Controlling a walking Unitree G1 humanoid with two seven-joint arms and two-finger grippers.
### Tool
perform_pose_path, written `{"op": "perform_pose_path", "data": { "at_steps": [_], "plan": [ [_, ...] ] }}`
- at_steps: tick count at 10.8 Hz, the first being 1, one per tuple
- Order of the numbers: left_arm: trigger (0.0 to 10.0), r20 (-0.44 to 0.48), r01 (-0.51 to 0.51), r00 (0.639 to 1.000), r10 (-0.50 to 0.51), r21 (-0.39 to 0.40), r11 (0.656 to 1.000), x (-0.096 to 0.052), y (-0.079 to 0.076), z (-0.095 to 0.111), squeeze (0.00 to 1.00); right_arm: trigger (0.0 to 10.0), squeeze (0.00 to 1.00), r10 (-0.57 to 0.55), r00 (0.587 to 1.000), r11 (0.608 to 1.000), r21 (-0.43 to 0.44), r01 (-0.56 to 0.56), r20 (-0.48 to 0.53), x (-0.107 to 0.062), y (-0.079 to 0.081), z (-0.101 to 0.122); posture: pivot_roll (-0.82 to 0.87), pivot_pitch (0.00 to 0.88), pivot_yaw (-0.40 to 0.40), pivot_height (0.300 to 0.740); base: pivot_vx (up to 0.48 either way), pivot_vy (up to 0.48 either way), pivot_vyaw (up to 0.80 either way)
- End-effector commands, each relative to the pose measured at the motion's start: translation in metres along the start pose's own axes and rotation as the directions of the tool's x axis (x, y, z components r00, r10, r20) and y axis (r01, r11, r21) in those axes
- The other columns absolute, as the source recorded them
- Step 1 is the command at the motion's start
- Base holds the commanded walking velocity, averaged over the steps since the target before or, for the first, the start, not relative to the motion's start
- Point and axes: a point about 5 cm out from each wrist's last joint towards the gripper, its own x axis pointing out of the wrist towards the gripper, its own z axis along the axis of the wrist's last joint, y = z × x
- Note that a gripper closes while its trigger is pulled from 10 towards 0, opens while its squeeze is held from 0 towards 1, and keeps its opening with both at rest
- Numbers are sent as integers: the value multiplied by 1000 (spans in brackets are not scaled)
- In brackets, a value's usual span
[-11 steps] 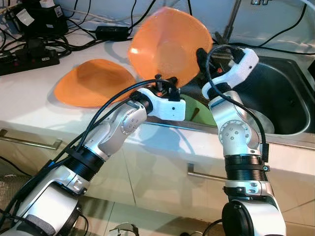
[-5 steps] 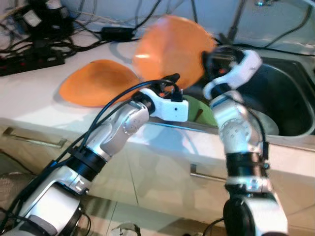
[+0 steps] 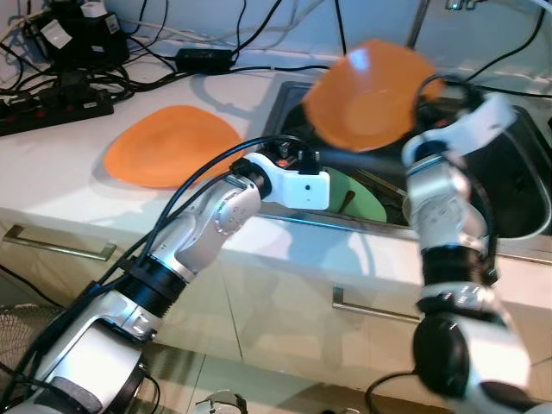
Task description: Kitchen organization
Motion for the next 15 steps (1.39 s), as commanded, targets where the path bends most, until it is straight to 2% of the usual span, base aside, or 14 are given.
{"op": "perform_pose_path", "data": {
  "at_steps": [1, 2, 3, 4, 5, 6, 7, 9, 10, 11, 15],
  "plan": [
    [10000, -17, -12, 1000, 11, -58, 998, -2, 1, -3, 0, 0, 0, -15, 998, 1000, -16, 16, 61, 5, 1, 12, 84, 15, 13, 740, 0, 0, 0],
    [10000, -89, -84, 994, 57, -329, 941, -4, 0, -10, 0, 10000, 0, -43, 997, 994, -100, 50, 66, 8, -8, 13, 82, 14, 11, 740, 0, 0, 0],
    [10000, -141, -125, 988, 65, -474, 872, -5, -4, -17, 0, 10000, 0, -51, 997, 980, -191, 63, 66, 10, -13, 12, 82, 16, 10, 740, 0, 0, 0],
    [10000, -165, -148, 984, 59, -600, 786, -7, -9, -19, 0, 10000, 0, -46, 997, 952, -301, 60, 54, 11, -15, 8, 79, 18, 11, 740, 0, 0, 0],
    [10000, -183, -167, 982, 54, -689, 705, -8, -12, -20, 0, 10000, 0, -36, 998, 921, -387, 50, 42, 13, -16, 4, 81, 23, 10, 740, 0, 0, 0],
    [10000, -198, -166, 980, 10, -789, 591, -11, -17, -22, 0, 10000, 0, -32, 999, 882, -470, 31, 6, 14, -17, -3, 84, 31, 6, 740, 0, 0, 0],
    [10000, -190, -145, 981, -33, -838, 527, -13, -23, -20, 0, 10000, 0, -40, 998, 852, -524, 13, -40, 16, -18, -9, 89, 37, 3, 740, 0, 0, 0],
    [10000, -155, -89, 983, -99, -872, 481, -14, -31, -12, 0, 10000, 0, -43, 990, 812, -581, -45, -137, 15, -18, -26, 101, 47, -4, 740, 0, 0, 0],
    [10000, -150, -81, 982, -113, -884, 461, -15, -31, -8, 0, 10000, 0, -53, 986, 808, -586, -52, -160, 14, -19, -31, 103, 50, -6, 740, 0, 0, 0],
    [10000, -140, -68, 980, -139, -902, 426, -17, -33, -5, 0, 10000, 0, -69, 977, 806, -588, -64, -201, 12, -21, -39, 105, 52, -5, 740, 0, 0, 0],
    [10000, -112, -34, 973, -202, -934, 356, -19, -34, 0, 0, 10000, 0, -96, 949, 799, -593, -106, -299, 6, -25, -56, 111, 60, -3, 740, 0, 0, 0]
  ]
}}
